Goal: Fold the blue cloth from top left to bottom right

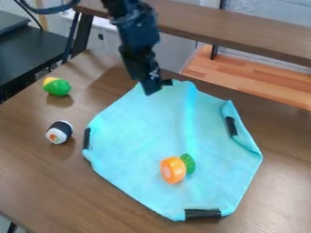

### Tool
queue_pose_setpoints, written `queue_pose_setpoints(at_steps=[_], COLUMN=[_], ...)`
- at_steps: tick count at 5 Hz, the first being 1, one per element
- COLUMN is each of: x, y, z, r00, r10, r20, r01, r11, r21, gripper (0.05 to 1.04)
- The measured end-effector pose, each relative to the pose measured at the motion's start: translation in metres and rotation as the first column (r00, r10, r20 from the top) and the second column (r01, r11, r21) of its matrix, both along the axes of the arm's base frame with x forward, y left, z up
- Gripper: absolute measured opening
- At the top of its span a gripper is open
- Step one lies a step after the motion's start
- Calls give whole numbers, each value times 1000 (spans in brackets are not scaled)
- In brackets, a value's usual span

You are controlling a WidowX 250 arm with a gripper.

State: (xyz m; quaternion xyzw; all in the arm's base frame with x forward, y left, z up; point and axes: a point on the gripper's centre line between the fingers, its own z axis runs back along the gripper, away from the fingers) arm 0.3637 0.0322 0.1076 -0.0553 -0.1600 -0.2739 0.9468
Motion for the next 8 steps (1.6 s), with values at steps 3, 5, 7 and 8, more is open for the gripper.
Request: queue_pose_setpoints(at_steps=[3, 5, 7, 8], x=[52, 94, 122, 133], y=[19, 24, 36, 37], z=[-29, -53, -67, -66], r00=[994, 992, 989, 987], r10=[60, 79, 127, 142], r20=[91, 96, 75, 75], r01=[-67, -93, -139, -154], r11=[995, 984, 972, 972], r21=[78, 151, 188, 180], gripper=[1001, 1001, 1001, 1001])
